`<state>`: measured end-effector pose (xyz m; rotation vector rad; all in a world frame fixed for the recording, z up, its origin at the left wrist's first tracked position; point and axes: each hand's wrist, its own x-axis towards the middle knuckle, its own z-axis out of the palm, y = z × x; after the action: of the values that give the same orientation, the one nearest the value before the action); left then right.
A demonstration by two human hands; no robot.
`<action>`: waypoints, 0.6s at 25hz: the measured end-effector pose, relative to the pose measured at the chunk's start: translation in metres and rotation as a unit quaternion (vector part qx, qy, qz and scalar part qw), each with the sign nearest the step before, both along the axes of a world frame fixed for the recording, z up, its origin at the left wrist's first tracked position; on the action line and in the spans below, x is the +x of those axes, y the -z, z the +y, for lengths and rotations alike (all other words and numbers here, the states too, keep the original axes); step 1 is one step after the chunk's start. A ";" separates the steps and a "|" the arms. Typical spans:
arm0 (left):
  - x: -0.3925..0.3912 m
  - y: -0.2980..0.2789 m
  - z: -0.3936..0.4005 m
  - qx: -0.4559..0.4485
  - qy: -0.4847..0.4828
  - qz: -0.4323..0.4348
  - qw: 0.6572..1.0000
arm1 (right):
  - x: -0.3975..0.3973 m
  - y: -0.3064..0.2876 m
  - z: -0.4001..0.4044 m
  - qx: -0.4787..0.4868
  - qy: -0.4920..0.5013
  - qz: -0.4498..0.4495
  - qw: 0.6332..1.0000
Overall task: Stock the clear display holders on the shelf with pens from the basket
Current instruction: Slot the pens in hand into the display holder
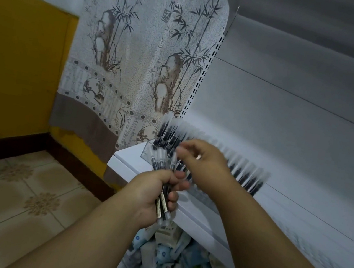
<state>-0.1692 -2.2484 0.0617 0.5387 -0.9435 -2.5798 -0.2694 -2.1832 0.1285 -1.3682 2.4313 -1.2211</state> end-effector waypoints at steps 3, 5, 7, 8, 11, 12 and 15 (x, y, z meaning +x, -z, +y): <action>0.000 -0.007 0.010 -0.036 0.018 -0.003 0.999 | 0.000 0.000 0.005 0.013 -0.043 -0.140 0.989; 0.000 -0.010 0.012 -0.033 -0.007 -0.013 0.999 | -0.005 -0.005 0.010 -0.027 0.004 -0.121 0.992; -0.002 -0.008 0.010 -0.014 -0.064 -0.038 0.997 | -0.017 -0.010 0.014 -0.110 0.086 -0.078 0.987; -0.002 -0.007 0.009 -0.003 -0.088 -0.050 0.995 | -0.024 -0.014 0.017 -0.168 0.122 -0.060 0.976; -0.002 -0.004 0.007 0.000 -0.099 -0.081 0.992 | -0.043 -0.023 0.020 -0.282 0.197 0.019 0.939; -0.004 -0.003 0.007 -0.007 -0.095 -0.089 0.991 | -0.045 -0.023 0.019 -0.286 0.208 0.044 0.934; -0.010 -0.001 0.007 -0.015 -0.092 -0.099 0.991 | -0.044 -0.018 0.011 -0.252 0.188 0.103 0.944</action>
<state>-0.1792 -2.2413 0.0624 0.8447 -0.9458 -2.3756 -0.3133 -2.1722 0.1465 -1.2067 2.7344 -1.9993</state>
